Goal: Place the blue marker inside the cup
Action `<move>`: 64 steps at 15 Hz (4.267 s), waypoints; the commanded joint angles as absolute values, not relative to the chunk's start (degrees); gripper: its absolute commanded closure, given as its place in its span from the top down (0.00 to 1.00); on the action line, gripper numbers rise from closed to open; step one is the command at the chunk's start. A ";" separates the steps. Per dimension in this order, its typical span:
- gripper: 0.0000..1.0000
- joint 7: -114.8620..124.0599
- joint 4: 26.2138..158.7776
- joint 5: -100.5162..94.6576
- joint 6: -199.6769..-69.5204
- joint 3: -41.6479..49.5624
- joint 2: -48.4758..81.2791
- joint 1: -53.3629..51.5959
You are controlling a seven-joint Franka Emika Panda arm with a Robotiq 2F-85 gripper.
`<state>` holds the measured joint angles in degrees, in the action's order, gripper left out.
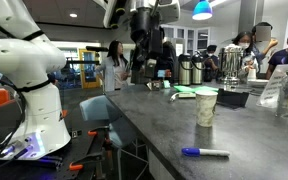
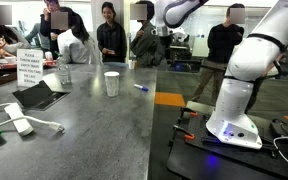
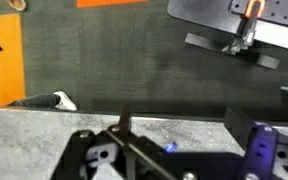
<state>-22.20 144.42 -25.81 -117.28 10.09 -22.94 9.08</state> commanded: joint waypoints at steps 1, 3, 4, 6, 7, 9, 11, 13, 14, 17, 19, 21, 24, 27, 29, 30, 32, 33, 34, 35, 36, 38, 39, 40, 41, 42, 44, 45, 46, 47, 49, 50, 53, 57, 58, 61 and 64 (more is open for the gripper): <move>1.00 -21.47 140.19 -21.98 -119.37 11.20 -17.67 7.67; 1.00 -21.44 137.02 -18.53 -120.68 11.41 -13.53 7.36; 1.00 -20.82 135.78 -17.82 -122.15 11.18 -11.43 7.62; 1.00 -21.62 132.08 -14.24 -123.28 11.31 -6.21 7.82; 1.00 -22.19 130.16 -11.50 -124.02 11.47 -3.44 7.96; 1.00 -23.80 126.74 -5.81 -126.16 11.32 1.86 8.46; 1.00 -23.77 123.89 -1.85 -127.91 10.66 6.45 9.40; 1.00 -24.61 120.84 -0.35 -129.40 10.20 10.91 10.49; 1.00 -24.86 119.77 -0.58 -130.41 10.13 12.78 11.12; 1.00 -27.84 116.22 -0.81 -130.48 9.65 17.79 13.54; 1.00 -28.96 114.44 -0.56 -130.30 9.14 20.72 15.05; 1.00 -28.93 113.52 -0.73 -130.34 8.37 22.89 16.01; 1.00 -28.39 112.48 -1.41 -130.44 7.23 25.40 16.40; 1.00 -28.29 111.08 -0.87 -129.69 6.00 27.02 16.56; 1.00 -26.60 110.16 -0.97 -130.00 5.84 28.09 16.23; 1.00 -25.24 109.55 -0.62 -130.26 5.87 28.61 16.17; 1.00 -21.26 108.23 -0.06 -130.60 6.23 29.68 15.68; 1.00 -18.61 107.50 -0.04 -130.52 6.62 30.30 15.23; 1.00 -16.38 106.84 -0.01 -130.38 6.78 30.82 14.98; 0.99 -14.08 106.19 -0.43 -130.65 7.06 31.49 14.59; 0.97 -11.78 105.58 -1.00 -130.84 7.37 32.12 14.08; 0.95 -9.61 104.38 -1.32 -130.81 7.39 33.42 13.78; 0.93 -8.95 103.77 -1.45 -130.81 7.40 34.13 13.65; 0.93 -8.88 103.34 -1.23 -130.73 7.15 34.66 13.74; 0.69 -8.55 102.95 -1.41 -130.96 7.21 35.19 13.65; 0.68 -9.16 102.69 -1.26 -131.17 7.00 35.47 13.88; 0.53 -9.57 102.51 -1.24 -131.56 6.92 35.60 14.04; 0.45 -9.85 102.39 -1.13 -131.60 6.76 35.50 14.12; 0.37 -9.92 102.29 -1.13 -131.61 6.74 35.47 14.13; 0.30 -10.10 102.33 -1.17 -131.64 6.71 35.40 14.16; 0.15 -10.26 102.48 -1.28 -131.76 6.67 35.24 14.11; 0.08 -10.50 102.57 -1.18 -131.92 6.53 35.16 14.16; 0.05 -11.86 104.61 -1.57 -134.79 6.27 33.26 14.14; 0.05 -20.31 110.41 0.33 -144.94 3.44 27.11 16.54; 0.05 -23.48 111.97 1.54 -146.72 2.10 25.24 17.66; 0.05 -34.89 116.48 7.79 -149.74 -2.74 19.17 21.12; 0.05 -49.12 118.50 17.82 -149.00 -6.65 14.61 23.89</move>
<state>-37.00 114.89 9.97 -147.57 -2.96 18.85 20.68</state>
